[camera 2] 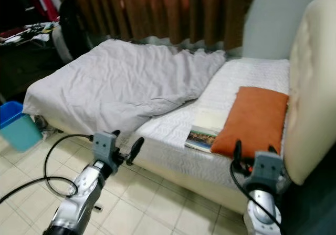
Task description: Clean up the room
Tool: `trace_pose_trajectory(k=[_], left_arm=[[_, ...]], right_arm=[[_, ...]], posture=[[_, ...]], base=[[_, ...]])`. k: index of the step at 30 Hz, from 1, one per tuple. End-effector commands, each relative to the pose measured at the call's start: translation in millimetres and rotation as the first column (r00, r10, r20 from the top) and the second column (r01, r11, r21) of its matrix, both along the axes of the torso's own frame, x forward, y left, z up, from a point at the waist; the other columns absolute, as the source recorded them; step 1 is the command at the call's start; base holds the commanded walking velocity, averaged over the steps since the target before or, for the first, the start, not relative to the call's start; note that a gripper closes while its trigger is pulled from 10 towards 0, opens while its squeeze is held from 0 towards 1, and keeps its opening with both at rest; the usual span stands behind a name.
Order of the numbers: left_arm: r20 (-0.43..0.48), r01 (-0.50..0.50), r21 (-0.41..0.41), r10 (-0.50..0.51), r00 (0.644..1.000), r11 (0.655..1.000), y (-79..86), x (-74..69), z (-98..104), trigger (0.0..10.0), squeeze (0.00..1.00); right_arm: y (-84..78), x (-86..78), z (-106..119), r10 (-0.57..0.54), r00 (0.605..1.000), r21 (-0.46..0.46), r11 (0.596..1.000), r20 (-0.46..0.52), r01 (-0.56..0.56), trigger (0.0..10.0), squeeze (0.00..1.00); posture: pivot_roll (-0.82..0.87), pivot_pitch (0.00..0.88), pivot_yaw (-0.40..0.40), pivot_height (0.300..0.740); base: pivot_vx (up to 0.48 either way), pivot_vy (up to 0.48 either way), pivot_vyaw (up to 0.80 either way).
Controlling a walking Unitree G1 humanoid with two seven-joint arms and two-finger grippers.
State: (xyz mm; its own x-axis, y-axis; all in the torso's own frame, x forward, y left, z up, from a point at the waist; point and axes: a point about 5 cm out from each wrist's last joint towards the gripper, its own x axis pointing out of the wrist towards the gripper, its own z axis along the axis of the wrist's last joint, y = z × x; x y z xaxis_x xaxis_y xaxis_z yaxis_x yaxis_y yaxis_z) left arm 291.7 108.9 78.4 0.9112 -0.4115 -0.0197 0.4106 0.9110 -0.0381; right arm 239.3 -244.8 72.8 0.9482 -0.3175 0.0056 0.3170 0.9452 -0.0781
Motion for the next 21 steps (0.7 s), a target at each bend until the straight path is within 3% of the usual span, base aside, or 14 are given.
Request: trace_pose_trajectory(k=[1,5,9,21], left_arm=[[0.008,-0.041,0.026,0.041,0.999,0.999,16.2,0.8,1.1,10.0,0.0],[0.006,-0.08,0.059,0.08,0.997,0.995,32.4,-9.1,-5.8,10.0,0.0],[0.019,-0.123,0.035,0.122,0.992,0.992,42.9,-20.0,-7.7,10.0,0.0],[0.024,-0.158,0.03,0.157,0.987,0.987,49.6,-23.2,-6.0,10.0,0.0]], right_arm=[[6.9,5.2,-0.9,0.031,1.0,0.035,0.999,0.005,-0.031,10.0,0.0],[15.7,11.9,-1.8,0.092,0.996,0.031,0.995,-0.002,-0.092,10.0,0.0],[19.8,15.7,-0.5,0.136,0.991,0.016,0.991,-0.005,-0.135,10.0,0.0],[31.4,28.5,-4.3,0.222,0.975,0.053,0.974,-0.03,-0.22,10.0,0.0]], posture=[[-0.12,0.0,0.067,0.74],[-0.09,0.0,0.05,0.74],[-0.06,0.0,0.021,0.74],[-0.02,0.0,0.003,0.74]], base=[[0.0,0.472,-0.79],[0.0,0.473,-0.78],[0.0,0.479,-0.78],[0.0,0.48,-0.78]])
